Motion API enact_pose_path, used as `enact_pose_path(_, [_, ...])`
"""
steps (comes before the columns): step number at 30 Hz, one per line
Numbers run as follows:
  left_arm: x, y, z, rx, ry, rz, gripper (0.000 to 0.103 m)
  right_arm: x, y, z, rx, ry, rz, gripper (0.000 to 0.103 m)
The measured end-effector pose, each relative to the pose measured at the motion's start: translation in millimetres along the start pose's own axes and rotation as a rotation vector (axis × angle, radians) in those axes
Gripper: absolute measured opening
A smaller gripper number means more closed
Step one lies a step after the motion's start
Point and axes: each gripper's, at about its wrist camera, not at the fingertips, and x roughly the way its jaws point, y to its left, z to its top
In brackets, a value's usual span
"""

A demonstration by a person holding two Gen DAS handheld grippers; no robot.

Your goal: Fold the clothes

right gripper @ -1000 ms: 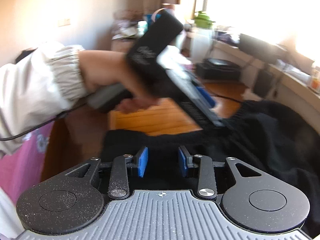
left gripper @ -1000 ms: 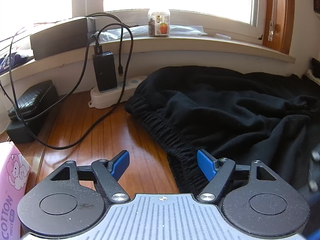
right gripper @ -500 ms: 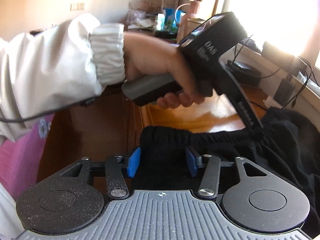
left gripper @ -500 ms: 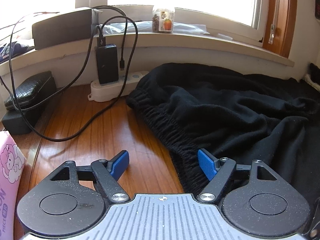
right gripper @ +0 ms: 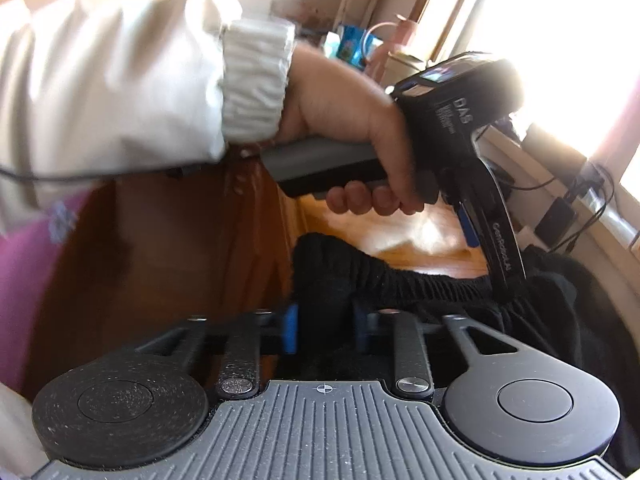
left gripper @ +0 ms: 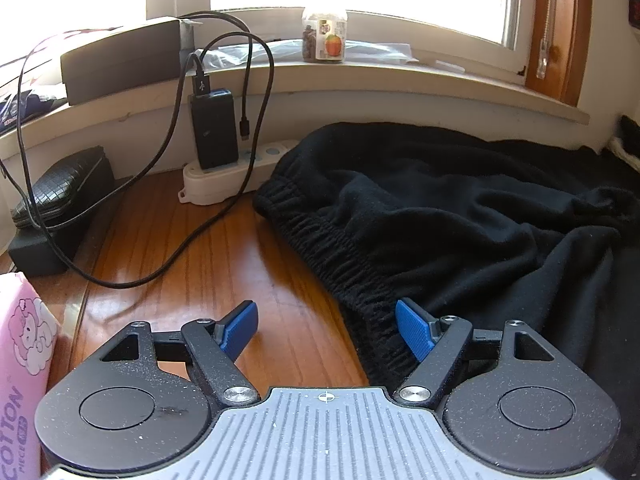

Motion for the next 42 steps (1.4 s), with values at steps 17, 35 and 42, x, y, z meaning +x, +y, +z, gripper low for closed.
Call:
enact_pose_path(17, [-13,7,-2,-0.052,-0.016,0.058,0.074,-63,-109,31,-0.123,0.044,-0.15,0.007])
enact_pose_path(35, [-50,24,25,-0.125,-0.193,0.113,0.071,31,-201,51,-0.445,0.01,-0.439,0.007])
enact_pose_path(42, [-30,7,32,-0.085,-0.161,0.065,0.074,59,-225,33,-0.292,-0.014,-0.449,0.04])
